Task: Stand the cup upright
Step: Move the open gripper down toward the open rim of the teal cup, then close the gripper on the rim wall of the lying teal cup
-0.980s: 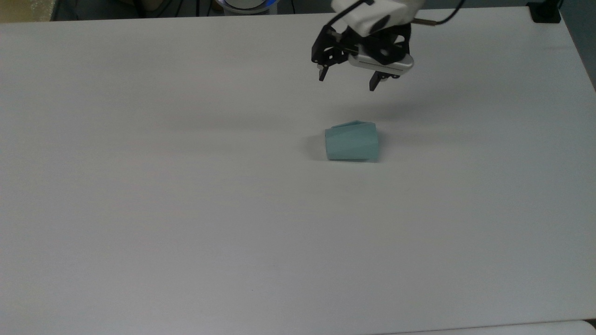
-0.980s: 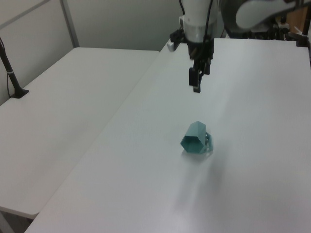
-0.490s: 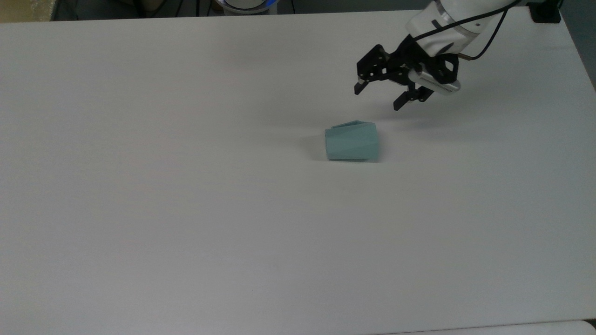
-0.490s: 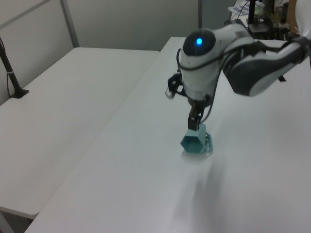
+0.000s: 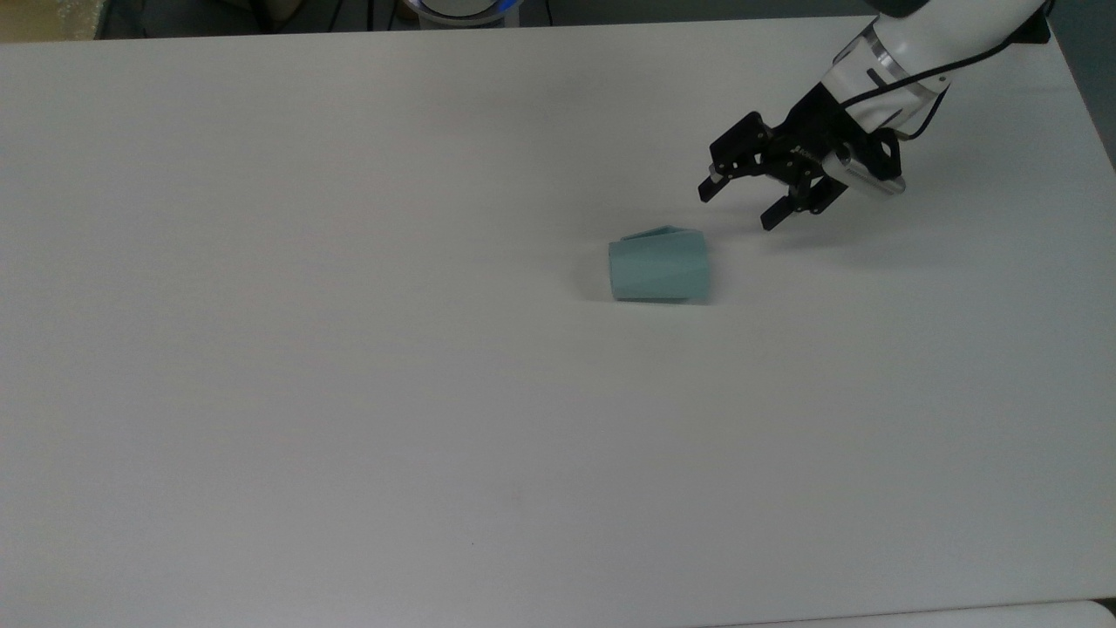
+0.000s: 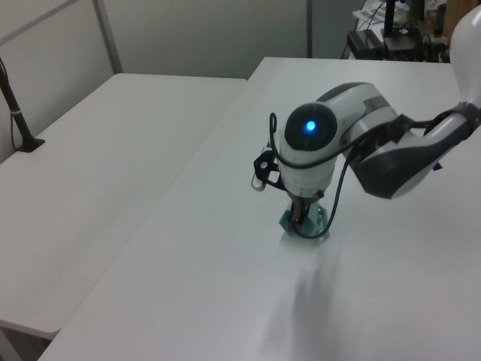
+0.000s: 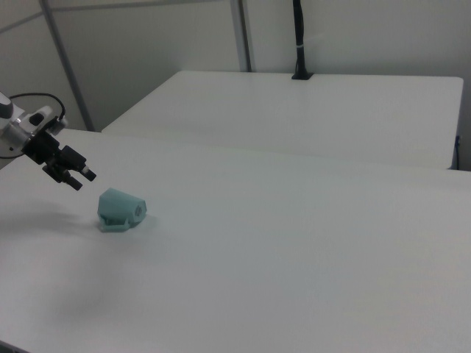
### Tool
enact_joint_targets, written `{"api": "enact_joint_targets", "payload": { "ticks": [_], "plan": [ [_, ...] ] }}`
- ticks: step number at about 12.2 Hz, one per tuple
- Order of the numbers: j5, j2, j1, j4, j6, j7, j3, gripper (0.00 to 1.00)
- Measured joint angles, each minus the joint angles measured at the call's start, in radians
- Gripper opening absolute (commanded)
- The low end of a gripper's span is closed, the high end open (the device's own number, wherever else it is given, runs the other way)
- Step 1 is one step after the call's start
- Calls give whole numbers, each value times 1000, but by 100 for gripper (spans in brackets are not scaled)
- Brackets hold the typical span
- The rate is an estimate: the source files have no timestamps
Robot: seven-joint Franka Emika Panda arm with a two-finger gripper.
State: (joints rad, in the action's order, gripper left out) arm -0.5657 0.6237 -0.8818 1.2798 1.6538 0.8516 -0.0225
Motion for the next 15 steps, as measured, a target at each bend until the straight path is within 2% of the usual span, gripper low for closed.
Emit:
{"api": "enact_joint_targets", "payload": {
  "ticks": [3,10,15],
  "plan": [
    [-116,50,-3,-10,0,0,1,100],
    [-252,132,-10,0,-2,0,1,100],
    [-323,139,-29,15,-69,0,12,100]
  ]
}}
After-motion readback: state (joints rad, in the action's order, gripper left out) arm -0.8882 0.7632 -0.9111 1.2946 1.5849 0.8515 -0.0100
